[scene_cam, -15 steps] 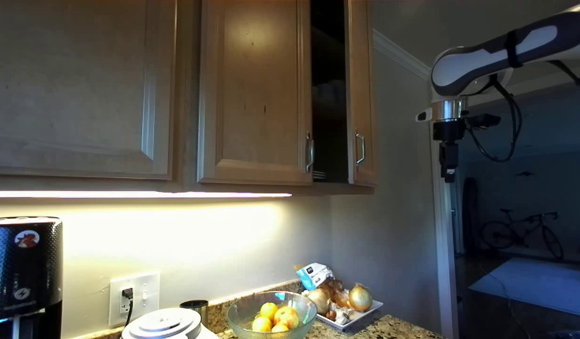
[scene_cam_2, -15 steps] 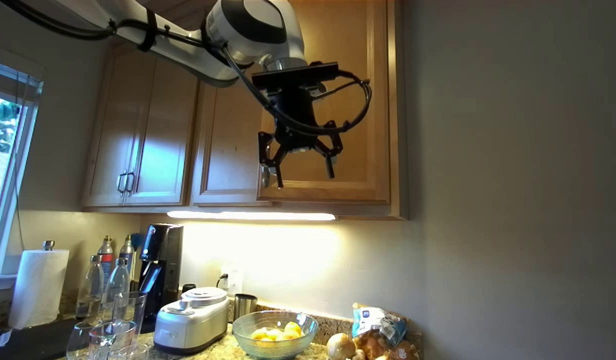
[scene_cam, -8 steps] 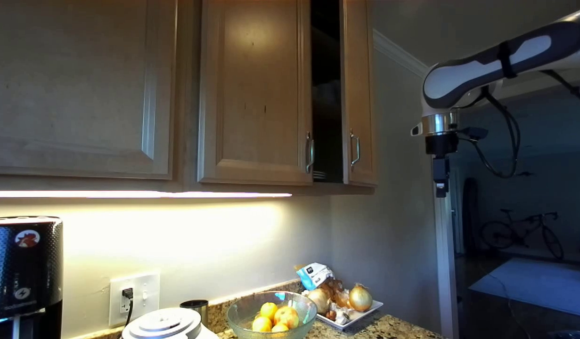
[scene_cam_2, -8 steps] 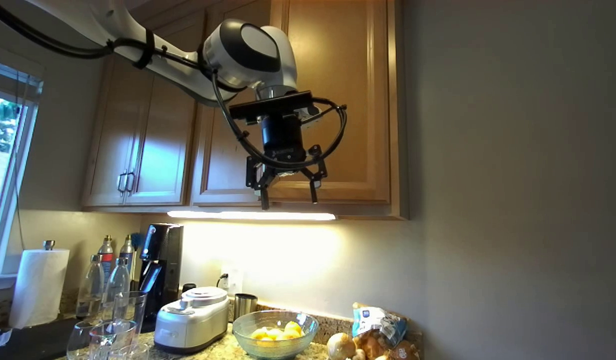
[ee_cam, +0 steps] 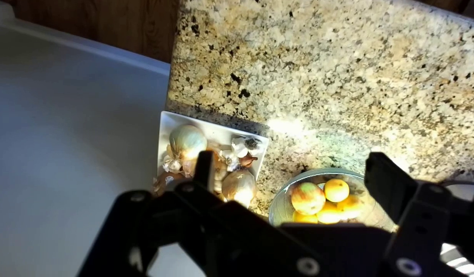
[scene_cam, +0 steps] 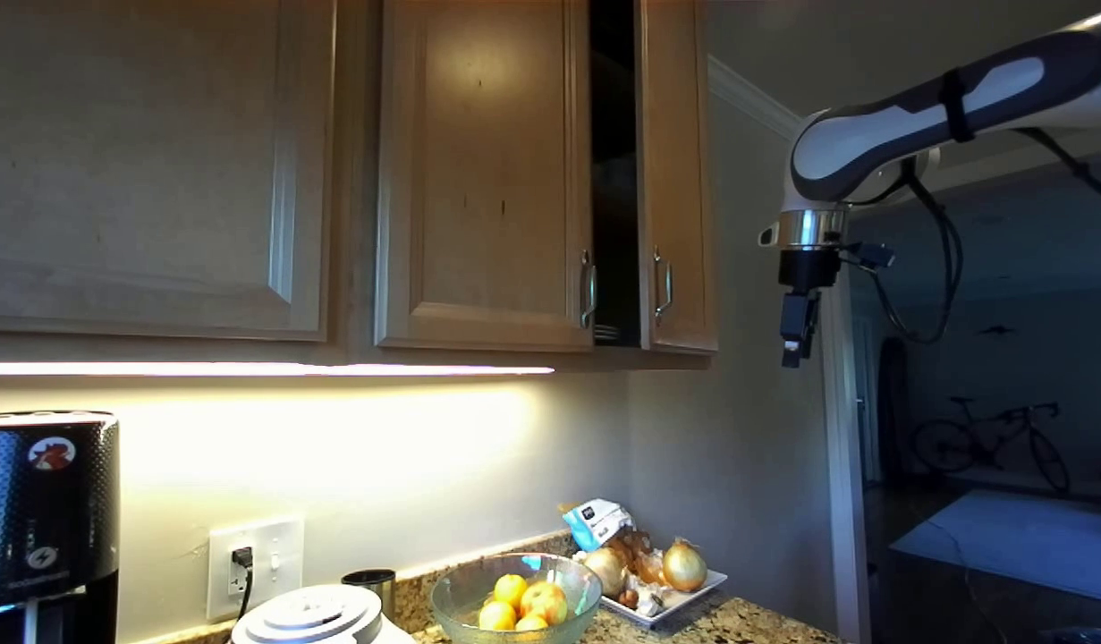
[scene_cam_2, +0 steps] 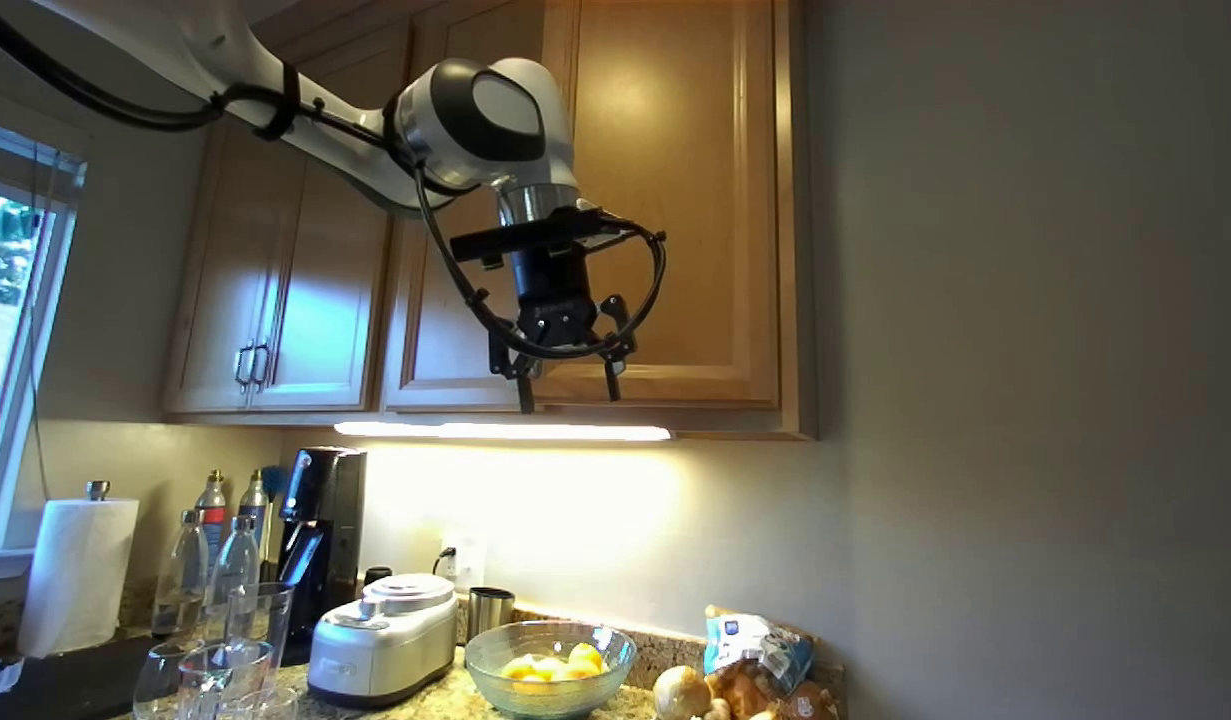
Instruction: Close the doors of the cupboard
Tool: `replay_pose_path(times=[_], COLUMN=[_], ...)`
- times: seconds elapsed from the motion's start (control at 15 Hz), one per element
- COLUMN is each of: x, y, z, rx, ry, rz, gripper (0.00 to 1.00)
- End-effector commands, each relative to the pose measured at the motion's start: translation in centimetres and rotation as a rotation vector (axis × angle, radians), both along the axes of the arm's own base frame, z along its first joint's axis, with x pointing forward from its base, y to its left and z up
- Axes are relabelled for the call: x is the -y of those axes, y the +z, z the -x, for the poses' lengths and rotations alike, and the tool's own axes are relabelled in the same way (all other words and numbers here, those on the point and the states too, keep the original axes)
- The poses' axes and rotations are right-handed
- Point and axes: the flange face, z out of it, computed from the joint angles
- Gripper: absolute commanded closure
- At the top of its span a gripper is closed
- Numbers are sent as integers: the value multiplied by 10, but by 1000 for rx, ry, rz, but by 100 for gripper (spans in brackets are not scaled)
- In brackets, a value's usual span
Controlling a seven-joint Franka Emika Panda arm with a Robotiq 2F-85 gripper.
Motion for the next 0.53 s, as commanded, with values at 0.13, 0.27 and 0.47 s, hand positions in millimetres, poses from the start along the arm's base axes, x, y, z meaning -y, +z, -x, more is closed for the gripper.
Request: replay_pose_path(times=[0.13,0.27,0.47], x=[0,55,69], y=[1,-5,-3], z=[0,14,-4], rx=[0,55,144], ry=[0,-102,-205], rz=[-1,-66,-199], gripper=[0,0,0])
